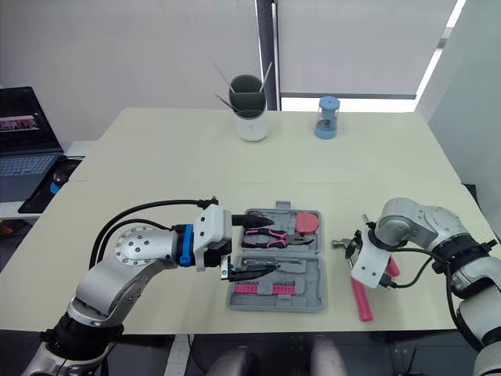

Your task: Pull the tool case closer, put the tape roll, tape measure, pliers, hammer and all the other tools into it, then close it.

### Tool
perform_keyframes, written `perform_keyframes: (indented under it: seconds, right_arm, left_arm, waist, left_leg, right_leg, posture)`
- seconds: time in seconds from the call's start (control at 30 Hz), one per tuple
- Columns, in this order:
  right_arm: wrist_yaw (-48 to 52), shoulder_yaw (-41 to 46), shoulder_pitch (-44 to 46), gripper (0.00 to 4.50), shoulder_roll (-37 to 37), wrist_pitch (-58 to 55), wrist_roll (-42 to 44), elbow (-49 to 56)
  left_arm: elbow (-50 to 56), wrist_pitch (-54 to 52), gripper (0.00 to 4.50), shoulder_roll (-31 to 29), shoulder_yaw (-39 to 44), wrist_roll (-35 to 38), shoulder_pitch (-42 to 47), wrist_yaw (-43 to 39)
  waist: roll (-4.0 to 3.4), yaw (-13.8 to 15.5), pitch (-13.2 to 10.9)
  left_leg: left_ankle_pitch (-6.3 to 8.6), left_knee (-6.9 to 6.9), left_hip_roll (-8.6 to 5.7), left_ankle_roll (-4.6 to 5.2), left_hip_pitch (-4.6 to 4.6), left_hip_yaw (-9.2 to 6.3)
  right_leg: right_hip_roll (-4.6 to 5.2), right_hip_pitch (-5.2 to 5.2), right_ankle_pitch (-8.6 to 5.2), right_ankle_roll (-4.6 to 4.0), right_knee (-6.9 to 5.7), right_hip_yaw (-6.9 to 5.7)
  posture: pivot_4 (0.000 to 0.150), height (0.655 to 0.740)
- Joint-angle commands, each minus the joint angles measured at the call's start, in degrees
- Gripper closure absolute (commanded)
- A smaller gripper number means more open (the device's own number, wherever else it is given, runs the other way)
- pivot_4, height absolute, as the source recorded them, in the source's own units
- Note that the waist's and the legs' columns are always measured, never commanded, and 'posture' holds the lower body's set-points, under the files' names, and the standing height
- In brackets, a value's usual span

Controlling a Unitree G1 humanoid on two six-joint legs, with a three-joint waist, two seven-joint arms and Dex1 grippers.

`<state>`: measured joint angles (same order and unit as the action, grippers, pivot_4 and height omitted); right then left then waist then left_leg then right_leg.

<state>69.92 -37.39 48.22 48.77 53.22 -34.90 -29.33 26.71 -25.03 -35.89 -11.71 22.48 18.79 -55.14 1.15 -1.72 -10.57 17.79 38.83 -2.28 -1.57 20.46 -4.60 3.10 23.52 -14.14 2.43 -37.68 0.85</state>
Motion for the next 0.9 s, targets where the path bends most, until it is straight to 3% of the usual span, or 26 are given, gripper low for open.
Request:
perform_keyframes:
  seconds: [0.03, 0.27, 0.67, 0.9]
  right_arm:
    - [-2.10, -0.68, 1.67, 1.72, -0.84, 2.10, -2.35, -0.58]
    - [-7.10, -3.46, 3.43, 1.72, -3.19, 5.72, -8.69, -3.82]
    - [-15.06, -6.53, 6.42, 4.11, -6.06, 8.70, -17.28, -8.63]
    - [-18.72, -7.28, 7.29, 4.27, -5.49, 10.86, -19.50, -8.59]
  left_arm:
    - [2.59, -0.26, 0.00, -0.51, 1.28, 0.37, -0.20, 0.83]
    - [3.91, -1.30, 0.00, -0.82, 1.39, 0.66, -0.87, 1.72]
    - [5.94, -3.31, 0.00, -1.59, 1.95, 0.84, -2.02, 3.04]
    - [6.19, -3.66, 0.00, -1.43, 1.78, 1.02, -1.84, 3.52]
  waist:
    - [0.00, 0.04, 0.00]
    - [0.00, 0.02, 0.00]
    - [0.04, -0.35, 0.02]
    - [0.05, -0.33, 0.02]
  left_leg:
    - [0.00, 0.00, 0.01, 0.00, 0.00, -0.02]
    - [0.00, 0.00, -0.02, -0.01, 0.00, 0.03]
    - [0.10, 0.00, 0.05, 0.20, -0.59, 0.19]
    - [0.09, 0.00, 0.06, 0.19, -0.60, 0.20]
  right_leg:
    - [0.00, -0.01, 0.00, 0.00, 0.00, -0.01]
    - [-0.01, 0.02, 0.00, -0.01, -0.02, 0.01]
    - [-0.06, -0.34, 0.02, -0.06, -0.13, 0.09]
    - [-0.07, -0.33, 0.04, -0.09, -0.20, 0.11]
  posture:
    - [0.150, 0.7400]
    - [0.150, 0.7400]
    - [0.150, 0.7400]
    - [0.150, 0.7400]
